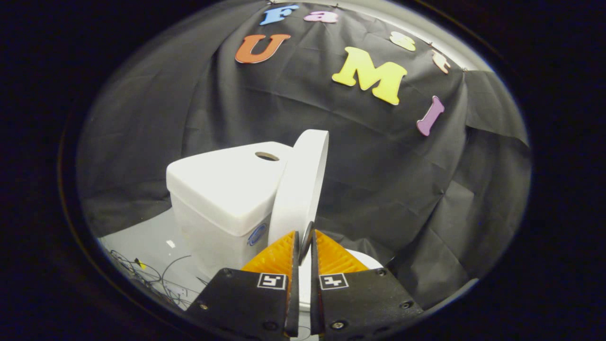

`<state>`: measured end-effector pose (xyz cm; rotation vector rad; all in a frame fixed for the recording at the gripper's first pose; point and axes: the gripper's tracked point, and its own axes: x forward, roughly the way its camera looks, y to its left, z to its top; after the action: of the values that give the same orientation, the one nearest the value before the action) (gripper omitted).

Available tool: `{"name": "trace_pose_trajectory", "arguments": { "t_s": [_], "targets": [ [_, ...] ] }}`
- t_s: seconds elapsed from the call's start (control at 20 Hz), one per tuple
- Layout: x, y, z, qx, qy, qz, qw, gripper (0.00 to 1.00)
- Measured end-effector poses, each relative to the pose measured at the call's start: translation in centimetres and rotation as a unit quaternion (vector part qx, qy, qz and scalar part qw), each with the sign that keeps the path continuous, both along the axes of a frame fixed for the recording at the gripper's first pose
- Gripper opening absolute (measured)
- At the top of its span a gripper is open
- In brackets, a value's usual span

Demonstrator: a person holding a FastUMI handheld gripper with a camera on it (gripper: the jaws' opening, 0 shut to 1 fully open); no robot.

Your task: Open the toilet lid.

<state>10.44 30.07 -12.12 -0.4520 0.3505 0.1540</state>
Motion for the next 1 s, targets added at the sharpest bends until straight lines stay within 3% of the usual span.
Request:
{"name": "trace_pose_trajectory", "arguments": {
  "t_s": [0.2,0.25,0.35,0.4,0.6,0.8,1.0],
  "targets": [
    [-1.0,0.2,0.5,-0.006,0.003,0.049,0.999,0.24],
    [-1.1,0.5,1.4,0.002,-0.006,0.062,0.998,0.39],
    [-1.7,-0.1,4.9,0.01,-0.057,0.067,0.996,0.58],
    [-2.2,-0.2,6.8,0.017,-0.088,0.071,0.993,0.61],
    [-4.7,-1.1,12.6,0.07,-0.162,0.103,0.979,1.0],
    [-7.2,-4.2,16.1,0.151,-0.174,0.118,0.966,1.0],
    [-8.5,-10.8,17.2,0.19,-0.19,0.084,0.96,1.0]
  ]
}}
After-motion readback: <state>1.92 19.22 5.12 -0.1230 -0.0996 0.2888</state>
